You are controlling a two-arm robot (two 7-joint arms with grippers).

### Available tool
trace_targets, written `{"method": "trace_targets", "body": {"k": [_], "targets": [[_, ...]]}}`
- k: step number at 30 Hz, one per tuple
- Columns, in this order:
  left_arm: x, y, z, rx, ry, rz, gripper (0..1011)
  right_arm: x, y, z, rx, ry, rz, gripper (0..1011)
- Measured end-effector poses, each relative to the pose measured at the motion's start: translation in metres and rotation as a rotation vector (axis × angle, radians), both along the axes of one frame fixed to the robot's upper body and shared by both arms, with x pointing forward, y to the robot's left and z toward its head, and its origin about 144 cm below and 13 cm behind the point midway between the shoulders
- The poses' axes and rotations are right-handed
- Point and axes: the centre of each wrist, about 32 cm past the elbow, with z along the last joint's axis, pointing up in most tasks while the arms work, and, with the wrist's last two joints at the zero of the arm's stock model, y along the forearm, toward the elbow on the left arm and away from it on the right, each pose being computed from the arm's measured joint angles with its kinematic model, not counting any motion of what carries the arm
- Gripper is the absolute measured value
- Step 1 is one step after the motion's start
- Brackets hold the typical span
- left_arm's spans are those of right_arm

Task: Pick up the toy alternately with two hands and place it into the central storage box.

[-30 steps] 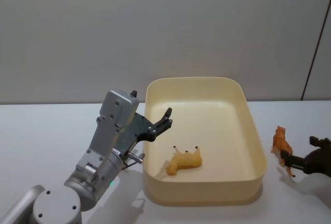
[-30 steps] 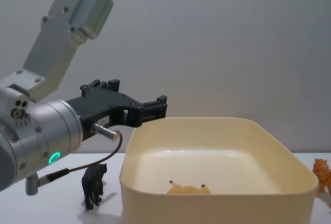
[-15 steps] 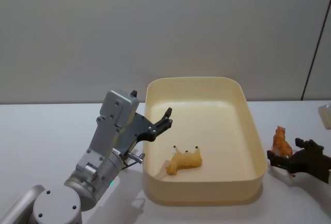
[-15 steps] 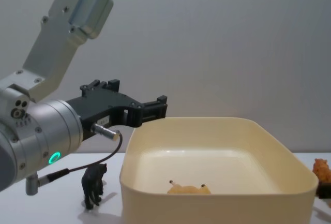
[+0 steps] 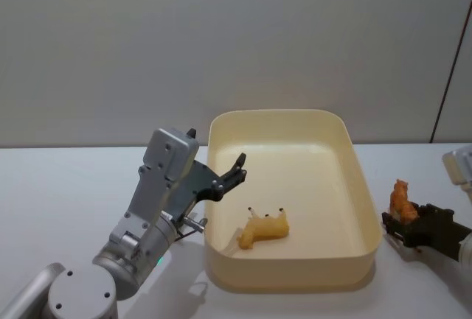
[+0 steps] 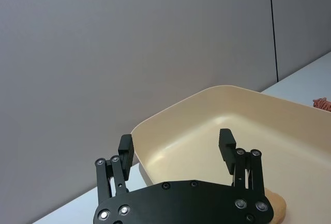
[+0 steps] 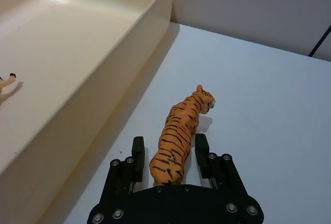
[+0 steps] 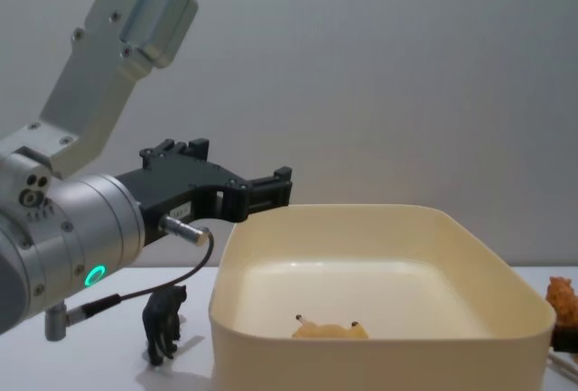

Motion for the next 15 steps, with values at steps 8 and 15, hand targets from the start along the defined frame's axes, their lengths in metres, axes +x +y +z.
{"method": "trace_targets", "body": {"k": [8, 15], "targets": [[0.0, 0.0, 0.0, 0.0, 0.0, 0.0, 1001, 0.0002, 0.0011, -0.0007, -0.001, -0.016, -0.003, 366], [0.0, 0.0, 0.0, 0.0, 0.0, 0.0, 1001, -0.0028, 0.001, 0.0005, 0.001, -0.074, -0.017, 287]]}}
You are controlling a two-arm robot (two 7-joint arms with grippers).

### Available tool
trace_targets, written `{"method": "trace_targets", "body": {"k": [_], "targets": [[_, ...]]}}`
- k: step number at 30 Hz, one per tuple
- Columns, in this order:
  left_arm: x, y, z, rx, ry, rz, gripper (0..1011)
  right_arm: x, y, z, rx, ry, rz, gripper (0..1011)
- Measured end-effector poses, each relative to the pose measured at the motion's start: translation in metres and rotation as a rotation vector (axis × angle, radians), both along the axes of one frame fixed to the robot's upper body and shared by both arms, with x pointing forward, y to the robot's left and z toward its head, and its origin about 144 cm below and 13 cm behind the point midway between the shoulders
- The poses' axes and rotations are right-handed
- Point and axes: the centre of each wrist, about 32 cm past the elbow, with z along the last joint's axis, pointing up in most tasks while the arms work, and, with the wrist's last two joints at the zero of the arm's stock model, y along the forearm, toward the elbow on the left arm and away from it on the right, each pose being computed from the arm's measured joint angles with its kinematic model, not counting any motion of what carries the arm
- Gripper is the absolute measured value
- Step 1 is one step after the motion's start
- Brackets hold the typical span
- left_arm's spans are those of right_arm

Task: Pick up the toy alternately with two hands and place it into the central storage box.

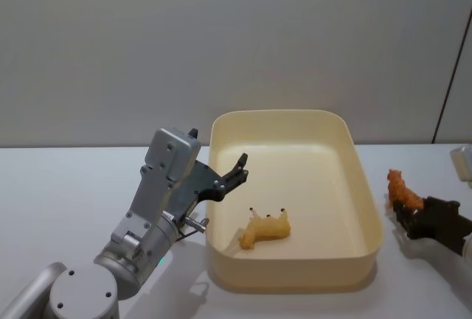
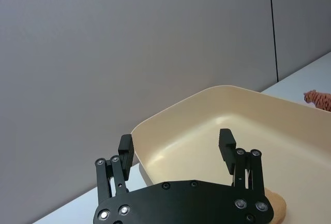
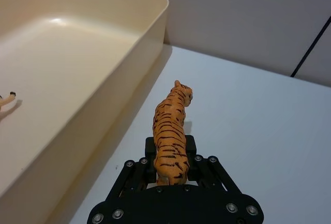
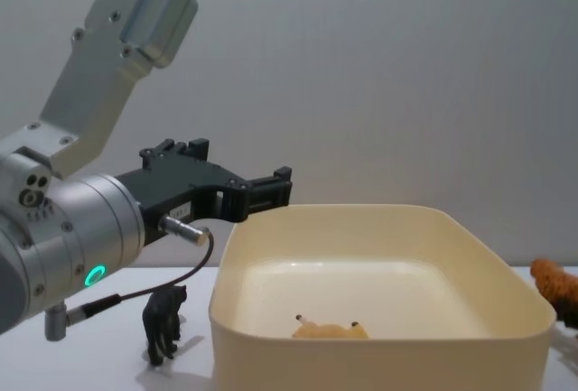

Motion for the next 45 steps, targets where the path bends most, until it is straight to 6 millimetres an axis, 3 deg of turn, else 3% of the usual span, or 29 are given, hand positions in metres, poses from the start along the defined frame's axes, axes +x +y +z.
{"method": "trace_targets", "body": {"k": [10, 26, 45], "targets": [[0.0, 0.0, 0.0, 0.0, 0.0, 0.0, 1001, -0.002, -0.001, 0.011, 0.009, -0.123, -0.025, 286], [0.0, 0.0, 0.0, 0.0, 0.0, 0.0, 1001, 0.015, 0.009, 0.049, 0.041, -0.289, 0.079, 287], [0.0, 0.0, 0.0, 0.0, 0.0, 0.0, 1001, 0.055, 0.046, 0.068, 0.052, -0.163, 0.308, 287]]}}
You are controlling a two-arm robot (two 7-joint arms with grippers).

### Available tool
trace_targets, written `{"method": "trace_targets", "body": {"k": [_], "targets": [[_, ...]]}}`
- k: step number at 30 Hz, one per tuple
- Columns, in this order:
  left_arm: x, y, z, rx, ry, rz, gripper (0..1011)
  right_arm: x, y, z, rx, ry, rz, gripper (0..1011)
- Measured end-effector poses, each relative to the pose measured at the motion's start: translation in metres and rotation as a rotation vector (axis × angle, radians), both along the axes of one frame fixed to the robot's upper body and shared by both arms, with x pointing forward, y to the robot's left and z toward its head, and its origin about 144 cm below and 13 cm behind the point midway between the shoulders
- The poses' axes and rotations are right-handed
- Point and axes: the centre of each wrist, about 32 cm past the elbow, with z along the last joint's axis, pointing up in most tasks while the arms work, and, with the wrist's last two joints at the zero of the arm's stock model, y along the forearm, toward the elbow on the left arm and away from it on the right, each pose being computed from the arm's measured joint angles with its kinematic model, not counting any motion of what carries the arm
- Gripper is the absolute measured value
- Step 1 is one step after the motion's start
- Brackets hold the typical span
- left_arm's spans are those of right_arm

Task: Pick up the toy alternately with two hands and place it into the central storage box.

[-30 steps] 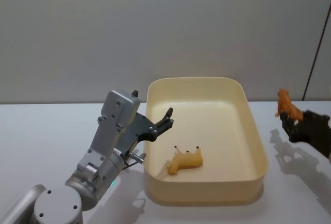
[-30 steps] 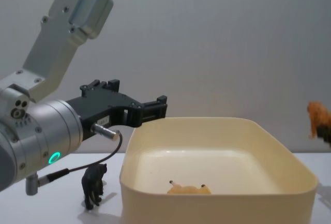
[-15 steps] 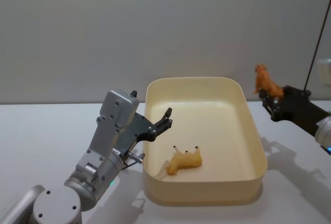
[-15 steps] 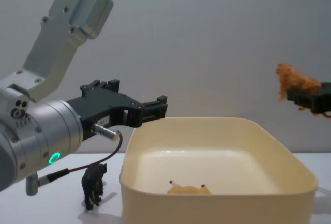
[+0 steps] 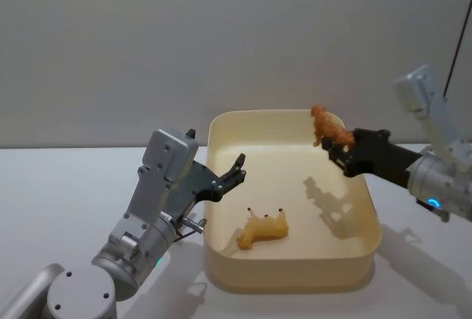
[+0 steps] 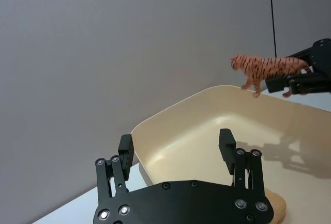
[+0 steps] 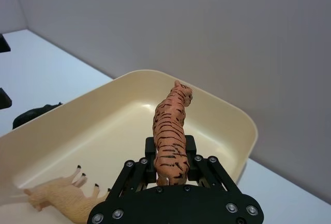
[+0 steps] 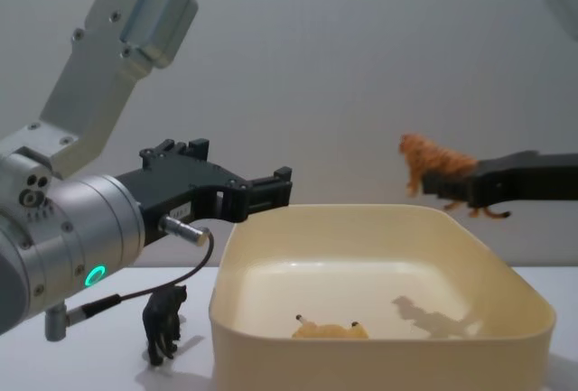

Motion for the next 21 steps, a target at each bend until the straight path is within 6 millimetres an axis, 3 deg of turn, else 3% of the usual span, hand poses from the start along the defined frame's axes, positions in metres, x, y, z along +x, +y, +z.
{"method": "trace_targets", "body": {"k": [4, 10, 11, 13, 21], "targets": [[0.0, 0.0, 0.0, 0.0, 0.0, 0.0, 1001, 0.009, 0.009, 0.001, -0.012, 0.039, 0.036, 319], [0.0, 0.0, 0.0, 0.0, 0.0, 0.0, 1001, 0.018, 0.018, 0.002, -0.026, 0.077, 0.071, 490], [0.0, 0.0, 0.0, 0.0, 0.0, 0.0, 1001, 0.02, 0.02, 0.002, -0.03, 0.086, 0.079, 570], [0.0, 0.0, 0.0, 0.0, 0.0, 0.0, 1001, 0.022, 0.023, 0.003, -0.033, 0.095, 0.087, 628], [0.0, 0.0, 0.0, 0.0, 0.0, 0.0, 1001, 0.021, 0.018, 0.004, -0.03, 0.087, 0.075, 854]]}}
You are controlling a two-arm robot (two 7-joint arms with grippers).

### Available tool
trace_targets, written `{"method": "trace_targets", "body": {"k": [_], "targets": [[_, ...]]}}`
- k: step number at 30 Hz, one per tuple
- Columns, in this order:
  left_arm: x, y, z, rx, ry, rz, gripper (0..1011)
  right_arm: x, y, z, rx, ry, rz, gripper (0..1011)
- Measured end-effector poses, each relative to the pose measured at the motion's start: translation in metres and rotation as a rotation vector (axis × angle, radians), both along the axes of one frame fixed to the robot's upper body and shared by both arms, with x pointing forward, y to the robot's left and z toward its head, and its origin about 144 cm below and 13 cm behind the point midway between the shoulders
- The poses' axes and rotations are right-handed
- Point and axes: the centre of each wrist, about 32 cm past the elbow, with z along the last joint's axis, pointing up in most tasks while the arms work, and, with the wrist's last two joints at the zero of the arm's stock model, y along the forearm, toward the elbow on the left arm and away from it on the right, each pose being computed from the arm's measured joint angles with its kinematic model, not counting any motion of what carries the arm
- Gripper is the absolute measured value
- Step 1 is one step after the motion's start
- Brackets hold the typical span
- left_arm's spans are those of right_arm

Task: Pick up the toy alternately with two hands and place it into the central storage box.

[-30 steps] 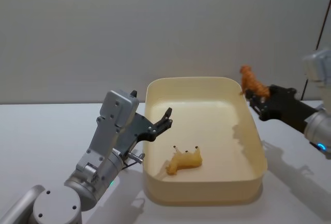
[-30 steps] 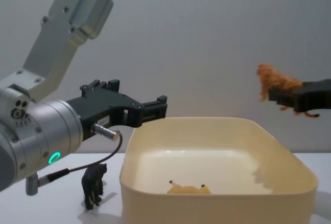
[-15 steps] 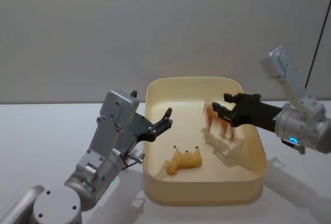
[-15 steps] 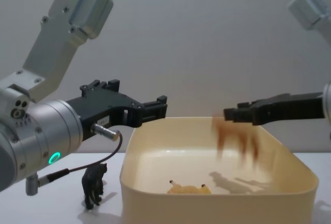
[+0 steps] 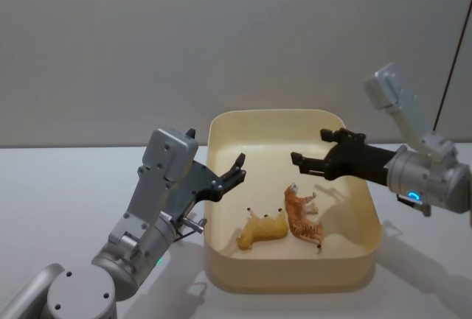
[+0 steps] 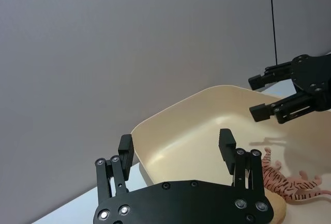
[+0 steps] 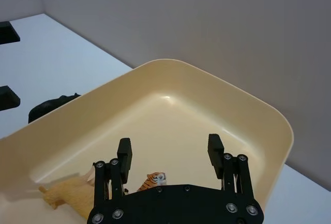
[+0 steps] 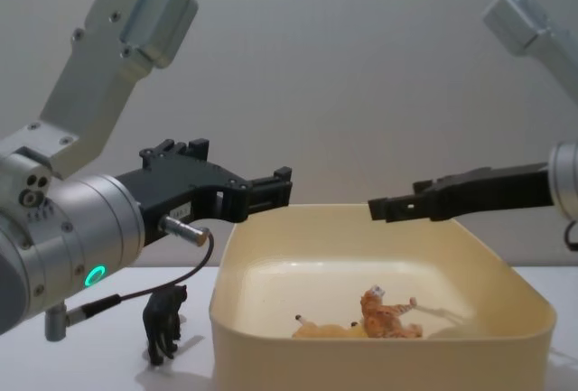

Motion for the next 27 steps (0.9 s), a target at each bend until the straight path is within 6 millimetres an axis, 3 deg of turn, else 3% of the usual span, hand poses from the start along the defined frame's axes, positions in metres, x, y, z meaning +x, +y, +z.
{"method": "trace_targets", "body": {"k": [6, 16, 27], "targets": [[0.0, 0.0, 0.0, 0.0, 0.0, 0.0, 1001, -0.008, -0.015, 0.002, 0.019, -0.031, -0.05, 1000], [-0.005, 0.003, 0.001, 0.002, 0.037, 0.018, 1001, -0.02, -0.034, 0.005, 0.047, -0.069, -0.111, 1001], [-0.027, 0.017, 0.003, -0.01, 0.165, 0.108, 1001, -0.026, -0.043, 0.007, 0.059, -0.088, -0.14, 1001]]}}
